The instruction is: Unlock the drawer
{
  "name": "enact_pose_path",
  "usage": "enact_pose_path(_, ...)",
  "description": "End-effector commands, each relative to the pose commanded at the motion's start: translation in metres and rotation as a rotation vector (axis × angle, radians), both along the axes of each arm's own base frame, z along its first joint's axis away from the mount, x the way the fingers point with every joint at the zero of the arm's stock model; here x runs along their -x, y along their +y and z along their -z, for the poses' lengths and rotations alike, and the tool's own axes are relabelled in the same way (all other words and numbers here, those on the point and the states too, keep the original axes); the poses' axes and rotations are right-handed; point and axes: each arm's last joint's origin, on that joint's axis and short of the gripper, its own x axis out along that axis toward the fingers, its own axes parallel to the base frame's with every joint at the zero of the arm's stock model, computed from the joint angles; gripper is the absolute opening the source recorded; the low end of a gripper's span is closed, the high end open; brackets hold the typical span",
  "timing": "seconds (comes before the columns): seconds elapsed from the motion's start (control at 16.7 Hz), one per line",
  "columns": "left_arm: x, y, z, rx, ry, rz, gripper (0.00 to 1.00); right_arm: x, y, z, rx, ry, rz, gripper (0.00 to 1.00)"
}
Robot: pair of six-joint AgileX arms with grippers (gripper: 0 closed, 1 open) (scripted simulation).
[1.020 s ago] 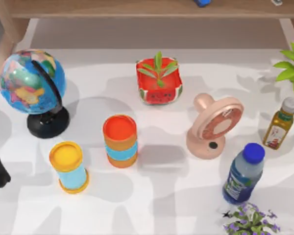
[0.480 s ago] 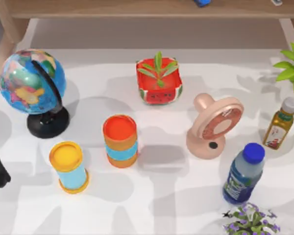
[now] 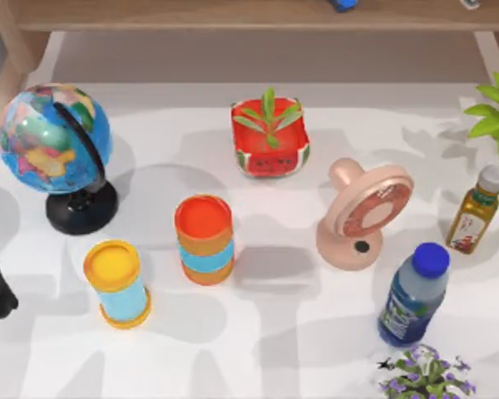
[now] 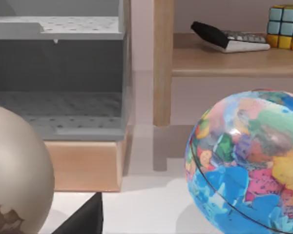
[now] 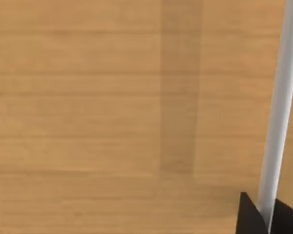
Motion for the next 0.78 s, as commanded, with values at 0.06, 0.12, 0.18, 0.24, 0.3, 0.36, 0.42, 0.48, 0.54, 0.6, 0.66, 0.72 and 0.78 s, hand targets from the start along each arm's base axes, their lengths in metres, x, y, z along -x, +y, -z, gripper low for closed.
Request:
enact_pose_path(0.06,0.0,0.0,0.0,0.0,0.0,0.0,1.0,0.006,0.0,0.0,-0.001,0.001,-0.001,0.0)
enact_pose_path(0.12,0.0,0.0,0.0,0.0,0.0,0.0,1.0,0.014,0.0,0.001,-0.003,0.005,-0.002,0.0)
enact_pose_path(0.18,0.0,0.0,0.0,0.0,0.0,0.0,1.0,0.023,0.0,0.002,-0.006,0.008,-0.001,0.0)
enact_pose_path(0.24,0.0,0.0,0.0,0.0,0.0,0.0,1.0,0.033,0.0,0.003,-0.008,0.011,0.0,0.0)
enact_pose_path(0.3,0.0,0.0,0.0,0.0,0.0,0.0,1.0,0.043,0.0,0.003,-0.008,0.011,0.001,0.0)
enact_pose_path(0.36,0.0,0.0,0.0,0.0,0.0,0.0,1.0,0.051,0.001,0.002,-0.007,0.009,0.002,0.0)
enact_pose_path(0.42,0.0,0.0,0.0,0.0,0.0,0.0,1.0,0.056,0.001,0.001,-0.004,0.005,0.002,0.0)
enact_pose_path(0.48,0.0,0.0,0.0,0.0,0.0,0.0,1.0,0.059,0.001,0.001,-0.002,0.002,0.003,0.0)
enact_pose_path(0.54,0.0,0.0,0.0,0.0,0.0,0.0,1.0,0.059,0.001,0.0,-0.002,0.002,0.003,0.0)
enact_pose_path(0.6,0.0,0.0,0.0,0.0,0.0,0.0,1.0,0.059,0.001,0.0,-0.002,0.002,0.003,0.0)
enact_pose_path(0.66,0.0,0.0,0.0,0.0,0.0,0.0,1.0,0.057,0.001,0.001,-0.002,0.002,0.002,0.0)
enact_pose_path(0.72,0.0,0.0,0.0,0.0,0.0,0.0,1.0,0.058,0.001,0.001,-0.002,0.002,0.001,0.0)
enact_pose_path(0.78,0.0,0.0,0.0,0.0,0.0,0.0,1.0,0.062,0.001,0.001,-0.001,0.002,0.0,0.0)
